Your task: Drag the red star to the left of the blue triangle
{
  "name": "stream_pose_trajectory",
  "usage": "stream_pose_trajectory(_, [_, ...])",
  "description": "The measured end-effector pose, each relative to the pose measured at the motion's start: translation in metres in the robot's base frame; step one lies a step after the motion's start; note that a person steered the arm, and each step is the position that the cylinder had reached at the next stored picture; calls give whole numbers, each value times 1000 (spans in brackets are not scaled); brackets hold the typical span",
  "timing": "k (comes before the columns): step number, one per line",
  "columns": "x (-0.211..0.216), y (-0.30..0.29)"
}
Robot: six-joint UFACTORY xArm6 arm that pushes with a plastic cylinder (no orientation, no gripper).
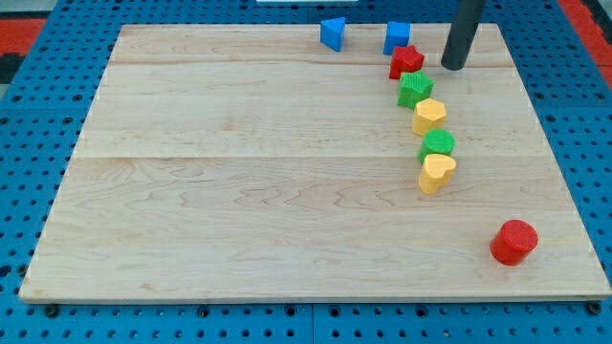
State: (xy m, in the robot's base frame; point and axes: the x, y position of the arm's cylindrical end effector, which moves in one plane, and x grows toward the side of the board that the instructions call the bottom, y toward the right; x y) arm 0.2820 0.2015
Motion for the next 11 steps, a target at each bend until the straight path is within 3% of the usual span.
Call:
stream_pose_trajectory(4, [-3, -15])
stream_pose_trajectory(5, [-4, -38])
stream_pose_trajectory(7, [-1, -168])
stream_pose_trajectory(8, [36, -166])
stream_pose_trajectory(9, [29, -192])
stream_pose_trajectory(11, [-28, -199])
